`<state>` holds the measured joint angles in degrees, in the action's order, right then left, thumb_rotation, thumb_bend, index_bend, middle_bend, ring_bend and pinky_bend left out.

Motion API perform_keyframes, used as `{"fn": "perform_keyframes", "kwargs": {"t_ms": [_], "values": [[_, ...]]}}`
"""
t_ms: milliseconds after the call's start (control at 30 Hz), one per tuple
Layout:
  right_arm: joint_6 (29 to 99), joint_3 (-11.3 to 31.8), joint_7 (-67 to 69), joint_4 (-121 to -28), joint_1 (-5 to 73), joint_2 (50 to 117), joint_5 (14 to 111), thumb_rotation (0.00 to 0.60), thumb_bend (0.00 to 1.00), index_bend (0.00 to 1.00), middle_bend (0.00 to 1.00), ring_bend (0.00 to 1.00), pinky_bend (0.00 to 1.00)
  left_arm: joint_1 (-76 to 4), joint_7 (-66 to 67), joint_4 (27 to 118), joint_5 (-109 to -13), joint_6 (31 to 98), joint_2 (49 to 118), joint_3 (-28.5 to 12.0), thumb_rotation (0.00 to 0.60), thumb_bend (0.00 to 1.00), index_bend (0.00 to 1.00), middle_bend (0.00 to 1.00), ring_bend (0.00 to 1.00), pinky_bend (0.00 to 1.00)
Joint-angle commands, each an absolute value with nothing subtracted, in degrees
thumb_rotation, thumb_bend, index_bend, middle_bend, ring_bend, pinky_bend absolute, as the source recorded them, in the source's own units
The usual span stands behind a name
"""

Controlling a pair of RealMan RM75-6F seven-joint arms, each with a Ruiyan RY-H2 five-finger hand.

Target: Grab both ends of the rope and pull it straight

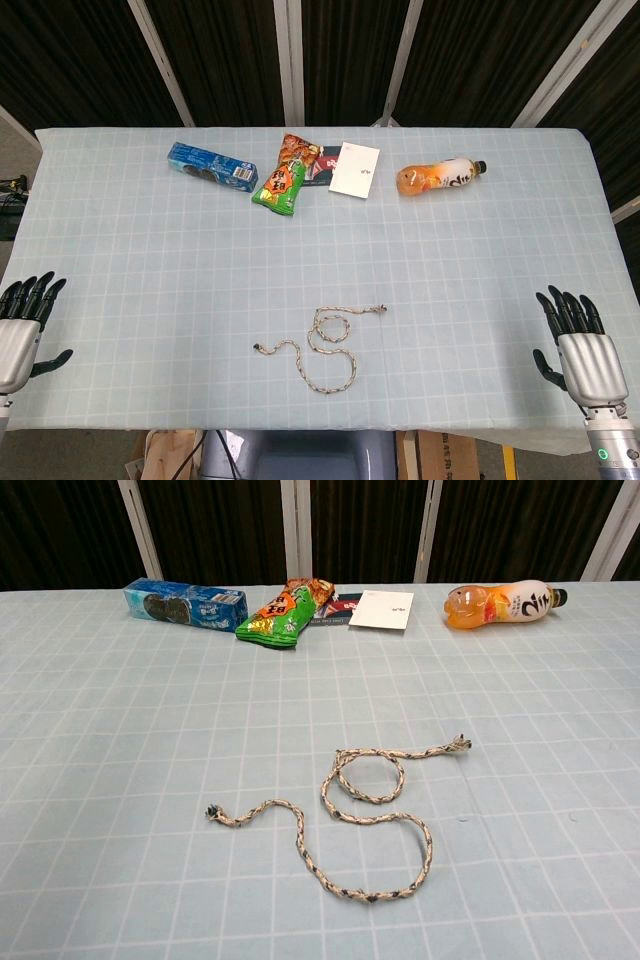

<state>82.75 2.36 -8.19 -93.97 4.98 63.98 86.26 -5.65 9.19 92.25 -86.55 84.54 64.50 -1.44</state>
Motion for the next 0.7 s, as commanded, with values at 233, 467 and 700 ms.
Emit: {"fn": "perform_keyframes", "kwargs": {"t_ms": [233, 467, 700], "values": [[82.3, 2.3, -8.2, -94.4, 5.0, 63.6, 85.8, 0.600, 0.38, 0.00, 0.00, 0.00, 0.00, -5.6, 8.9, 92.6, -86.3, 84.3, 64.3, -1.4, 0.600, 0.04, 0.00, 0.00, 0.00, 0.00], [81.9, 2.1, -8.3, -95.0, 5.1, 63.4, 85.9, 0.600, 0.38, 0.00, 0.00, 0.00, 0.00, -5.3, 8.1, 92.7, -86.1, 84.8, 64.0, -1.5, 0.600, 0.04, 0.00, 0.00, 0.00, 0.00], [81.6, 2.1, -7.6, -95.0, 5.1, 63.6, 85.6, 0.600, 0.38, 0.00, 0.00, 0.00, 0.00, -5.6, 8.7, 92.7, -86.1, 84.3, 64.3, -1.4, 0.600, 0.04, 0.00, 0.00, 0.00, 0.00]]}}
